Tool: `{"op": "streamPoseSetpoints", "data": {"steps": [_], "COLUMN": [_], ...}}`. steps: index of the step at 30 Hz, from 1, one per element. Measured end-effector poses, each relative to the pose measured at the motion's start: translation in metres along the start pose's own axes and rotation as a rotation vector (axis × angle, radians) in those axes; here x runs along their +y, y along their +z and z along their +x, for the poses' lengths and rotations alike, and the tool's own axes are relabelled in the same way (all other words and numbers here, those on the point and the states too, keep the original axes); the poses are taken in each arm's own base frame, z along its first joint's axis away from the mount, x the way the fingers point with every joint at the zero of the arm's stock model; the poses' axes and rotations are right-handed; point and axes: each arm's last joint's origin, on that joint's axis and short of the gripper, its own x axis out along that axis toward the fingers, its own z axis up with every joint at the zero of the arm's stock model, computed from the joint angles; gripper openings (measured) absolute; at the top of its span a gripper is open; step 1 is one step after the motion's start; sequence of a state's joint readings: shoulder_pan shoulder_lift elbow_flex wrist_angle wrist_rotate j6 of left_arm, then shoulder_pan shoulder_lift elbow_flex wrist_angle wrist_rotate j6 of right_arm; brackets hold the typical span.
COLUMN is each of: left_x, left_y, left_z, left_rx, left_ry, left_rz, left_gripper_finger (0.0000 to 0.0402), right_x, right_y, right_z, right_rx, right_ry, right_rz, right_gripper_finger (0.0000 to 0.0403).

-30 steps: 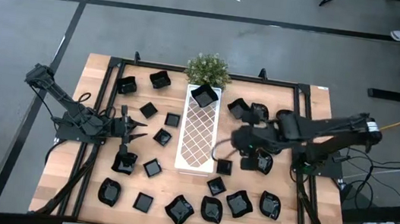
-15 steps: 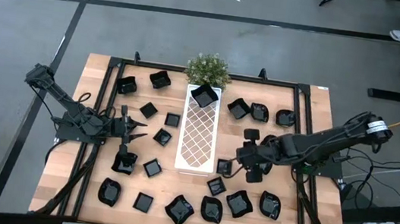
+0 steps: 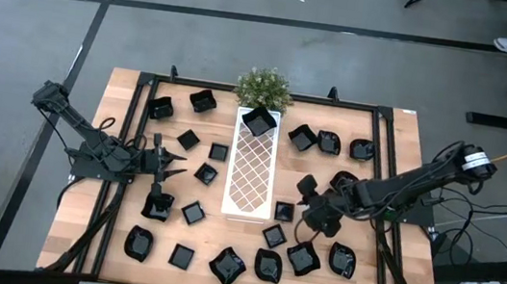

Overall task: Pick & Place Mini shaped plates
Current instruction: Put the square plate on the shelf

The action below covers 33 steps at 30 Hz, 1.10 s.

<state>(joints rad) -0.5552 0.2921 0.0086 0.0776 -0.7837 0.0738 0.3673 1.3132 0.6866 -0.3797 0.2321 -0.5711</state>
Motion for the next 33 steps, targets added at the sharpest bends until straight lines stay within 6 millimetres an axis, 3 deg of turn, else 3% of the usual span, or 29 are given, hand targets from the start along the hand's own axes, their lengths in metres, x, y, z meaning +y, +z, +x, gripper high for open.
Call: {"op": "streamPoseSetpoints", "data": {"steps": [10, 25, 33], "left_x": [0.0, 0.0, 0.0], "left_y": [0.0, 0.0, 0.0], "left_z": [0.0, 0.0, 0.0], "left_rx": [0.0, 0.0, 0.0], "left_ry": [0.0, 0.0, 0.0], "left_rz": [0.0, 0.0, 0.0], "left_gripper_finger": [0.0143, 0.0143, 0.0143], "right_x": [0.006, 0.013, 0.012], "right_y": [0.003, 0.004, 0.007], "right_z": [0.026, 0.051, 0.052], "right_rx": [0.024, 0.05, 0.023], "right_ry": [0.022, 0.054, 0.033], "right_rz": [-0.238, -0.303, -0.296], "right_gripper_finger": [0.0147, 0.0146, 0.0086]}}
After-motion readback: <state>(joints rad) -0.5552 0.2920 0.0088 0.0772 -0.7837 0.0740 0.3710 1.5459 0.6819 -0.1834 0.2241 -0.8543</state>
